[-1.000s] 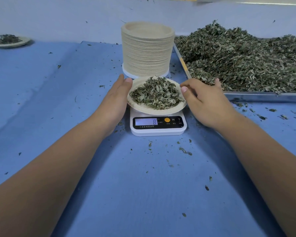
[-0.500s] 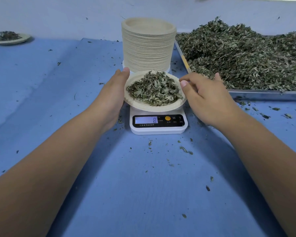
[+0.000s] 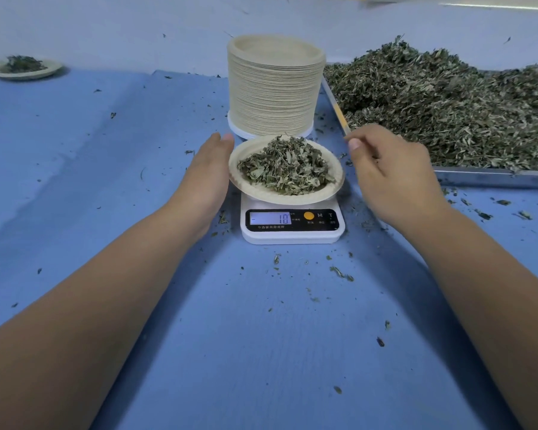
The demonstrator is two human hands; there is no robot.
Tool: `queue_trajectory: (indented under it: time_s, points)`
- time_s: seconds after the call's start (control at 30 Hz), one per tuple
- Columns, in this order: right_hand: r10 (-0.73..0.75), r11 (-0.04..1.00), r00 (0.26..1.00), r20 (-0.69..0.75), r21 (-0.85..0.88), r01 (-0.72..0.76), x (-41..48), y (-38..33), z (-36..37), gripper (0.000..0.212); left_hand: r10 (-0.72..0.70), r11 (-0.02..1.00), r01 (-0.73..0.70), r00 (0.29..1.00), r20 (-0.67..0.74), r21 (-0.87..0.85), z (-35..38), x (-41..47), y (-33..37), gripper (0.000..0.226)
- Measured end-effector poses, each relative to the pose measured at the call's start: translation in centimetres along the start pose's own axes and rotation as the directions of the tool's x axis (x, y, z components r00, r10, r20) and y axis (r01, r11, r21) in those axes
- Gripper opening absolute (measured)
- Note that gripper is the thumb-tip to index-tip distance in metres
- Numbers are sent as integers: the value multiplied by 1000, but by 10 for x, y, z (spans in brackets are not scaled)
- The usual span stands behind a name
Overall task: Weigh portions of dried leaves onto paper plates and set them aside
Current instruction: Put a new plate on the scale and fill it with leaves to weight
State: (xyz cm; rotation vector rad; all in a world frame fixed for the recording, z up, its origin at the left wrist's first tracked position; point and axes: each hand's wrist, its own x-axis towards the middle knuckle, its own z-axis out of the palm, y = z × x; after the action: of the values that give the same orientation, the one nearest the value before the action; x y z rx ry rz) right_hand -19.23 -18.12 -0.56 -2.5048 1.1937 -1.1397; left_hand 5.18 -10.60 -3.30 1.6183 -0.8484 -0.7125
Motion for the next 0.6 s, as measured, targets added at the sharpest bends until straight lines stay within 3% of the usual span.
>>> queue_trajectory:
  time_s: [0.1, 0.3, 0.43, 0.6]
  points:
    - [12, 998, 997, -76, 67, -7, 0, 6, -3, 32, 58, 998, -58, 998, -6, -3, 0, -2, 1, 78]
    - [132, 983, 990, -46, 135, -125, 5, 22, -5, 62, 80, 996, -80, 997, 8, -25, 0, -1, 0, 67]
    - [203, 973, 979, 2, 114, -202, 5, 32, 0, 50, 89, 996, -89, 996, 23, -7, 0, -1, -2, 65]
    - [165, 983, 986, -29, 82, -162, 5, 32, 4, 32, 90, 996, -90, 996, 16, 1, 1, -1, -2, 61]
